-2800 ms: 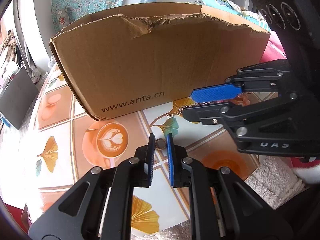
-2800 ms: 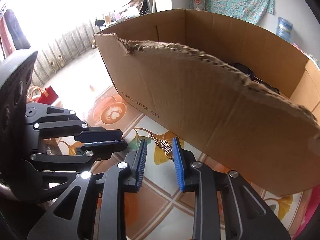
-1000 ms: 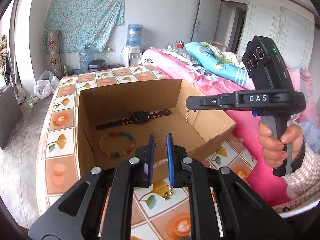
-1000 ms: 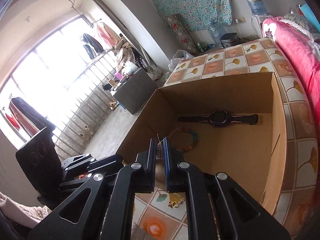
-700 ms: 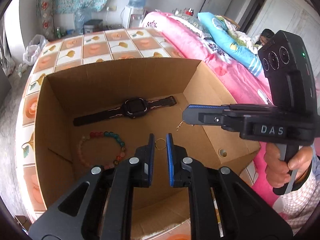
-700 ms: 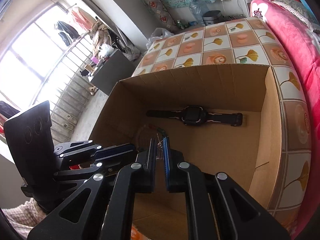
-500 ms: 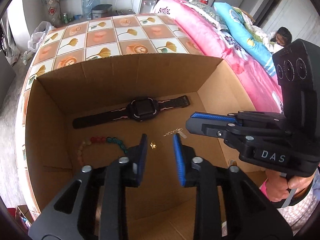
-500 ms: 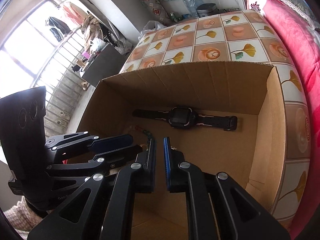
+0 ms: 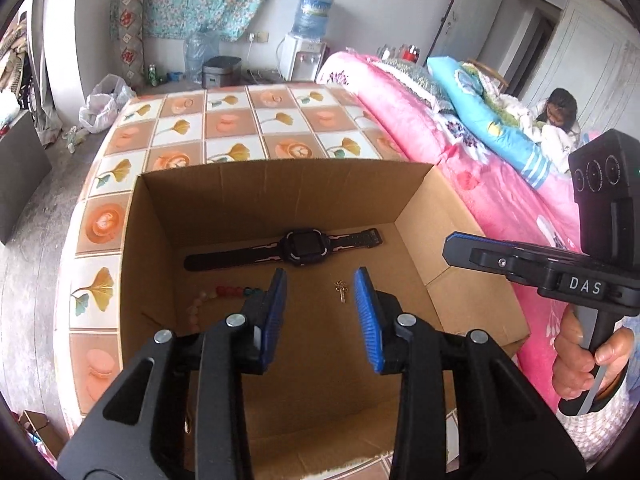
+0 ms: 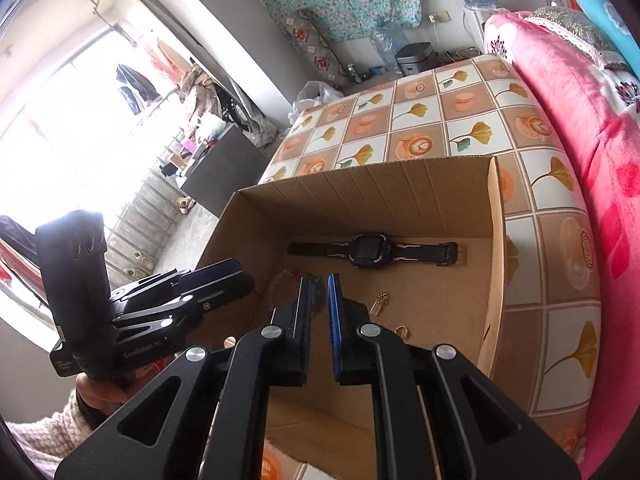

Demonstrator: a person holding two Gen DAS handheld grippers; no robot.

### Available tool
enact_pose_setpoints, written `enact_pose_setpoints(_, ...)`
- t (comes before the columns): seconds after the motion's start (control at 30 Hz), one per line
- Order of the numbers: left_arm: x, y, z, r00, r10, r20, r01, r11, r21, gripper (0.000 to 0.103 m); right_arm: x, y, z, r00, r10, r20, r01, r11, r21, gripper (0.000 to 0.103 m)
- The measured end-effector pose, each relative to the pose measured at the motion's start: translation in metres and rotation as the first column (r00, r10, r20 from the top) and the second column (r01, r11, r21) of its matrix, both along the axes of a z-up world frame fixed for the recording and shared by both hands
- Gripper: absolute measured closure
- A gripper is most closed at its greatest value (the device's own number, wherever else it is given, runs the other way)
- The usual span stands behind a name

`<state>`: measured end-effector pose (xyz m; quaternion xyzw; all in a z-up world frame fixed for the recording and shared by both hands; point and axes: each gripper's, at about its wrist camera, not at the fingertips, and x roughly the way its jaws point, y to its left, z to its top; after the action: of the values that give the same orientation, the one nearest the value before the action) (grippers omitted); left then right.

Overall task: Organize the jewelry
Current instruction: 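Move the open right tool back to the small gold ring beside the pink bracelet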

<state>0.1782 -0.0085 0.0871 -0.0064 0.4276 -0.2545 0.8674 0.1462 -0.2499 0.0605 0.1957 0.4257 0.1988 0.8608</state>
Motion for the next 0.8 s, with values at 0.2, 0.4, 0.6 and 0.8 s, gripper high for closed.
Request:
enact_pose_setpoints(0.2,-0.065,0.043,0.024,0.989,-0.033,0.144,0.048,0.994,-0.103,0.07,-0.057,0.004,0.019,0.992,0.054,0.117,-0.058,0.998,0.029,0.094)
enact_pose_setpoints(0.4,-0.125,0.074,0.013,0.976,-0.126,0.178,0.154,0.976,-0.156,0.07,-0.116,0.033,0.006,0.968,0.185,0.168,-0.186,0.982,-0.007,0.093)
enact_pose_setpoints(0.6,-0.145,0.058,-0.05,0.989,-0.122,0.086,0.124,0.992,-0.026,0.07,-0.128,0.063,-0.066,0.984,0.179,-0.02,-0.179,0.983,-0.034,0.093)
enact_pose_setpoints(0.8,-0.151,0.02,-0.104,0.979,-0.167,0.117,0.138,0.964,0.227,0.07,-0.12,0.081,-0.114,0.982,0.144,-0.124,-0.156,0.983,-0.1,0.093)
